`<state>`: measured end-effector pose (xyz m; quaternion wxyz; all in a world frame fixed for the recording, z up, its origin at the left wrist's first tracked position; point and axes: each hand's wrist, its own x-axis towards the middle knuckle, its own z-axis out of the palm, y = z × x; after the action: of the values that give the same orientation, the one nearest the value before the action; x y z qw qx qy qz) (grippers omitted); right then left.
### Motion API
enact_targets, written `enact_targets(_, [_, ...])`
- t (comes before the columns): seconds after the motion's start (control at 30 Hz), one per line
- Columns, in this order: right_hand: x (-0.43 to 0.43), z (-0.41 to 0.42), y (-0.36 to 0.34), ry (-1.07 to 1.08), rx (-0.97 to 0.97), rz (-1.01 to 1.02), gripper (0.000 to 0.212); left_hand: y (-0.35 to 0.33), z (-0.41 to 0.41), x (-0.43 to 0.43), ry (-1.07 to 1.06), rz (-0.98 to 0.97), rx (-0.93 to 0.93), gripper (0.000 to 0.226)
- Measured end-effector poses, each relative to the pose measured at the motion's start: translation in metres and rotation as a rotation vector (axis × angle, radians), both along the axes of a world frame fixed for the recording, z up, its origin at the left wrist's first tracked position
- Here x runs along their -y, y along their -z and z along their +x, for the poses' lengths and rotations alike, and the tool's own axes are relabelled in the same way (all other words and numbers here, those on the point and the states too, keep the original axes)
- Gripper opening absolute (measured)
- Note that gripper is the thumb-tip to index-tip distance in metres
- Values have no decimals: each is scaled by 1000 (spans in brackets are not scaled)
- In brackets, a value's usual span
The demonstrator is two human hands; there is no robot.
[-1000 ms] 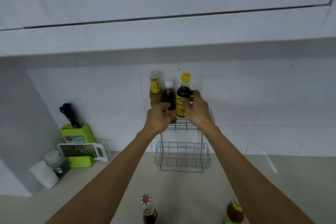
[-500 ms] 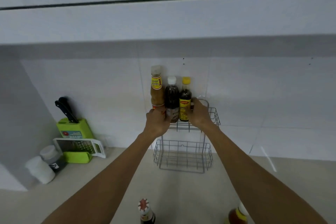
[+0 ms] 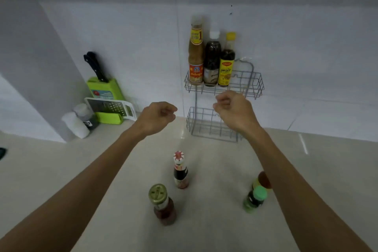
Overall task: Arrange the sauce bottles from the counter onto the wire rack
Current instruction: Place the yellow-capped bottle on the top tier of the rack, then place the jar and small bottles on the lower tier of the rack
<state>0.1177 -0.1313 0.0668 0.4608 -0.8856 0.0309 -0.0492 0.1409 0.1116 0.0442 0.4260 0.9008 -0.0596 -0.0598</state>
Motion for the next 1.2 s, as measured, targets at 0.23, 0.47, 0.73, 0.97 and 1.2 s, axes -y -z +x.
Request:
enact_targets(0.23, [-39,-83,58,-223,-237,58,19,43,-37,-22,81,-63,-198,16])
enact_targets(0.47, [-86,-134,75,-448,-260,-18,62,97,-114,-51,317,79,-522,66])
enact_targets(0.73, [-107,-139,77,-399,-136,-155,52,127,-162,0,36,-188,-127,32])
enact_targets(0.97, [-113,-131,50,-469,-104,-436,31,110,-150,2,-46,-334,-257,31])
enact_targets(1.2, [-96,-115,-37,-646,84,-774,45,44,-119,-31,310,-274,-354,13])
